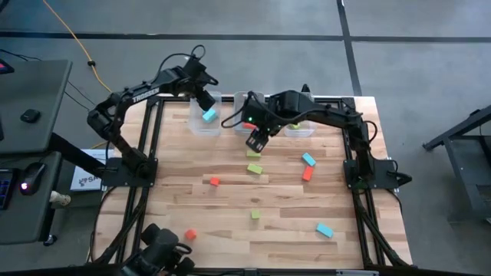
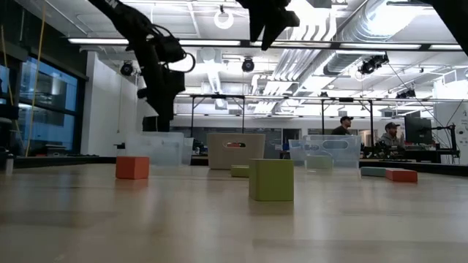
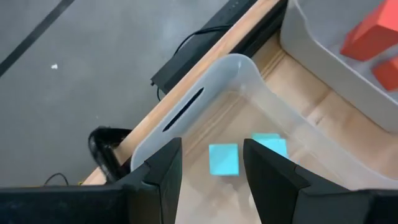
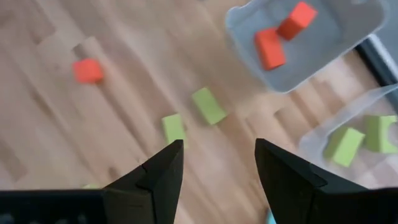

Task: Sort & place blocks by color
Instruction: Put the small rectangular block into the right transparent bin

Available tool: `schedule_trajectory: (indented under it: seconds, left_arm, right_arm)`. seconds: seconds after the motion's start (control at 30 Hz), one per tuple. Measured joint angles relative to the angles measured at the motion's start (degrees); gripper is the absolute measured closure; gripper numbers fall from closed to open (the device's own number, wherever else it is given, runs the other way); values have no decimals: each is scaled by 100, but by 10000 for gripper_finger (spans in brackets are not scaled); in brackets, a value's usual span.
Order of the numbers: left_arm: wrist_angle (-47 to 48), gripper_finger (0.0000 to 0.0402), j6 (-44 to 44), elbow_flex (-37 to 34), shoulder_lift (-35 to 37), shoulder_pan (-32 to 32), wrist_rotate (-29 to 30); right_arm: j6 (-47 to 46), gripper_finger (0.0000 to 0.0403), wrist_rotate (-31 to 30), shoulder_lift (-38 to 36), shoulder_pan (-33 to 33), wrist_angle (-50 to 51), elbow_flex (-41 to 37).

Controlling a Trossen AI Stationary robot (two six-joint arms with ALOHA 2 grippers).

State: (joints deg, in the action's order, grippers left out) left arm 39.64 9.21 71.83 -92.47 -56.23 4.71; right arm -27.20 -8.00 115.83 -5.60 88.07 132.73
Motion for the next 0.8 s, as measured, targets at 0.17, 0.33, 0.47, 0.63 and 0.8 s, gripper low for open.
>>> schedule_trajectory:
  seconds: [0.17,0.33,0.47,0.63,0.8]
  left_arm:
    - [320,257,-24,0,393,74,-56]
    - [620,257,-201,2,765,281,-338]
    - [1076,257,-258,2,1052,580,-364]
    - [1802,257,-360,2,1449,1062,-365]
    - [2370,257,-822,2,1901,1590,-366]
  right_arm:
    - [-17,213,552,0,220,-2,-13]
    - [-111,213,574,0,437,-2,-15]
    - [-105,213,574,0,574,-2,-15]
    - [-92,200,561,0,659,5,-15]
    - [-63,170,517,0,657,200,-15]
